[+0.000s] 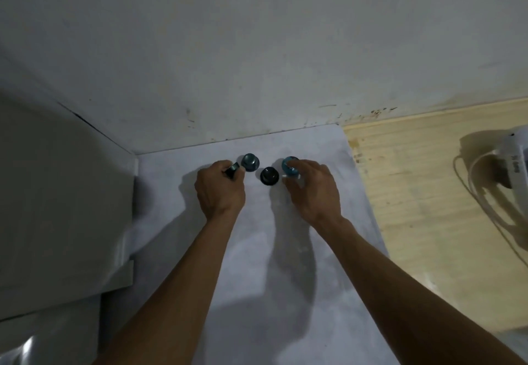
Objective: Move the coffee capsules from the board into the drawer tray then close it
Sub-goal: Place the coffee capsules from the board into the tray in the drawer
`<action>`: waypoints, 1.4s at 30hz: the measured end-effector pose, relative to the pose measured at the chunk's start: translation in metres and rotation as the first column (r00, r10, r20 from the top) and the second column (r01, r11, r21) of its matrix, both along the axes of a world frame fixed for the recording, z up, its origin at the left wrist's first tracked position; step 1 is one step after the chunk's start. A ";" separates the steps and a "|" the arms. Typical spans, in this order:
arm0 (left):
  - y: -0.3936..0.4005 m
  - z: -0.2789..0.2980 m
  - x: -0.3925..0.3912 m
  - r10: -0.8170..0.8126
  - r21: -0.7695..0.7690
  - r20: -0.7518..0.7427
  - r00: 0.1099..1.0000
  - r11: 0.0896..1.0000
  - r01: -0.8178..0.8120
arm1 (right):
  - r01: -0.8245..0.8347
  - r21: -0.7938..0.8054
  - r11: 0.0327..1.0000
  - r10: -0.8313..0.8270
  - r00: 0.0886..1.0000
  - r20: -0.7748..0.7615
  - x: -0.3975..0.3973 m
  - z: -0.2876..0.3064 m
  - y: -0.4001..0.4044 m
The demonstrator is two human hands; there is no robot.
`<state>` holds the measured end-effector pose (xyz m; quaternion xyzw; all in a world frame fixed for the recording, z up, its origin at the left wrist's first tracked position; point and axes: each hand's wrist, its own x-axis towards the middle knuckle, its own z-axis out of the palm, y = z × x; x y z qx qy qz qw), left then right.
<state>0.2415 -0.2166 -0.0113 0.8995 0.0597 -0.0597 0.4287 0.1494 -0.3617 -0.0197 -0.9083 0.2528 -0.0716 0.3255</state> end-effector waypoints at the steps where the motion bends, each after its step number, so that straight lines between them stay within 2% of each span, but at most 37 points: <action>1: 0.000 -0.001 -0.002 0.003 -0.030 0.017 1.000 1.000 -0.003 | 0.003 -0.011 1.000 -0.003 1.000 0.021 0.000 -0.002 -0.001; 4: 0.002 -0.011 -0.010 -0.005 -0.067 0.074 0.997 0.998 0.010 | 0.011 -0.044 0.999 -0.006 0.995 0.101 -0.002 -0.009 -0.002; 10: 0.013 -0.036 -0.022 -0.059 -0.099 0.278 0.959 0.991 0.090 | 0.049 -0.124 0.991 -0.014 0.961 0.275 -0.004 -0.028 -0.003; 13: 0.016 -0.040 -0.023 -0.098 -0.086 0.324 0.941 0.988 0.132 | 0.055 -0.129 0.990 -0.018 0.960 0.278 -0.002 -0.029 -0.003; 17: 0.021 -0.032 -0.031 -0.047 -0.174 0.302 0.952 0.979 0.103 | 0.066 -0.002 0.998 -0.063 0.968 0.241 -0.010 -0.011 0.000; 21: 0.025 -0.009 -0.052 -0.008 -0.263 0.260 0.966 0.962 0.079 | 0.055 0.027 0.998 -0.060 0.969 0.241 -0.033 0.009 0.002; 29: 0.045 0.054 -0.110 0.042 -0.323 0.279 0.959 0.945 0.053 | 0.037 0.081 0.996 -0.062 0.942 0.329 -0.088 0.054 0.010; 35: 0.082 0.111 -0.157 0.080 -0.381 0.271 0.959 0.924 0.030 | 0.020 0.187 0.982 -0.090 0.924 0.371 -0.124 0.097 0.036; 42: 0.165 0.157 -0.184 0.081 -0.330 0.276 0.958 0.944 0.016 | -0.077 0.269 0.960 -0.026 0.932 0.360 -0.137 0.141 0.107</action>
